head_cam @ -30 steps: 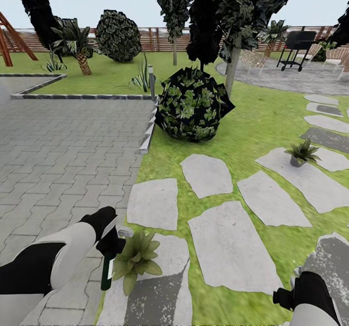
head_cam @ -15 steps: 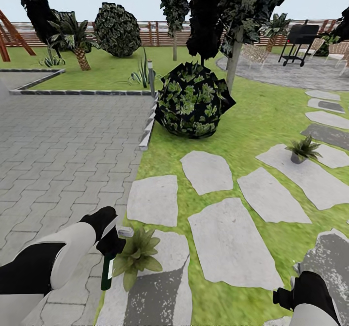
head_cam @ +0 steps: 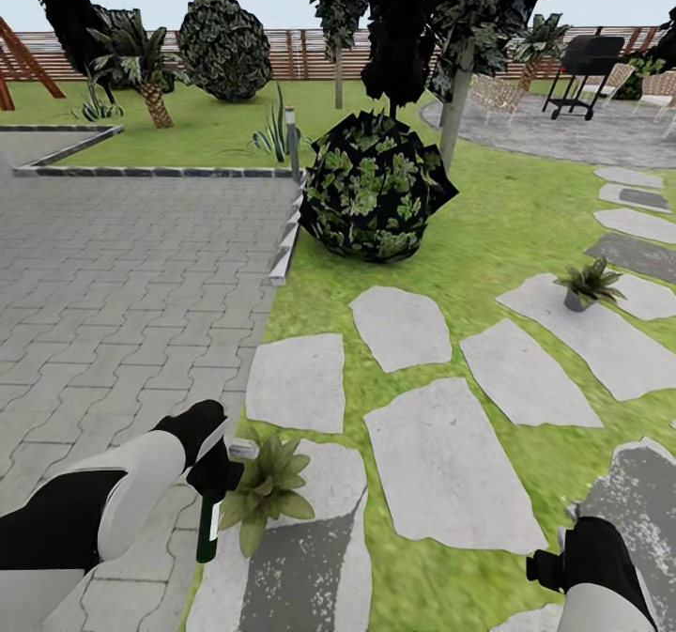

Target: Pick up the pesticide atomizer in the garden and spray insectifuge to fully cover both potted plants in the garden.

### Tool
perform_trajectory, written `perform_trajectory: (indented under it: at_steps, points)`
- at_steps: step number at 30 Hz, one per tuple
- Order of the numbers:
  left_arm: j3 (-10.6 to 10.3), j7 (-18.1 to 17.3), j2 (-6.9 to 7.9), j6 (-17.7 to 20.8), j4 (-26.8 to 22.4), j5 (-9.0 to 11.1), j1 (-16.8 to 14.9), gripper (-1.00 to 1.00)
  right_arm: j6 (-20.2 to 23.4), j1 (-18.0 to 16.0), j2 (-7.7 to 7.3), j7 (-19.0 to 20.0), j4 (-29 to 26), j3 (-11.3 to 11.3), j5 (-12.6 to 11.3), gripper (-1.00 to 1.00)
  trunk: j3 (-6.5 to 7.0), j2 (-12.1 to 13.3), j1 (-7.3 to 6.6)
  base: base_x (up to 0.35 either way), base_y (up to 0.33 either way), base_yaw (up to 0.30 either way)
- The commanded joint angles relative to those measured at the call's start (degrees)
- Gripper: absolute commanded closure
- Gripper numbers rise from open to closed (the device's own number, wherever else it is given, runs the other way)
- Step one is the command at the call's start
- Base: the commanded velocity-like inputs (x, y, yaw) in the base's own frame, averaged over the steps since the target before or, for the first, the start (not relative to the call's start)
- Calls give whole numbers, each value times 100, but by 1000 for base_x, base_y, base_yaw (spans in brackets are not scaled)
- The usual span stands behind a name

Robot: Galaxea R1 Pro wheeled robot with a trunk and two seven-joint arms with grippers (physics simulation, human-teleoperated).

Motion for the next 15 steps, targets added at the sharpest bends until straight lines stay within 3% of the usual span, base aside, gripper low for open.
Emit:
perform_trajectory:
  at_steps: [1,7,15]
  points:
    - [13,-51,1,22,-7,-63,-2,100,-3,-8,7,56,-13,-17,60,-100,-8,-6,2,139,0,0]
    - [2,-51,1,22,-4,-63,-2,100,-3,-8,1,56,-13,-17,60,-100,-11,-6,2,254,0,0]
    - [-16,-51,-7,19,1,-63,-4,100,-3,-8,0,56,-12,-14,60,-100,-11,-6,2,71,-2,0]
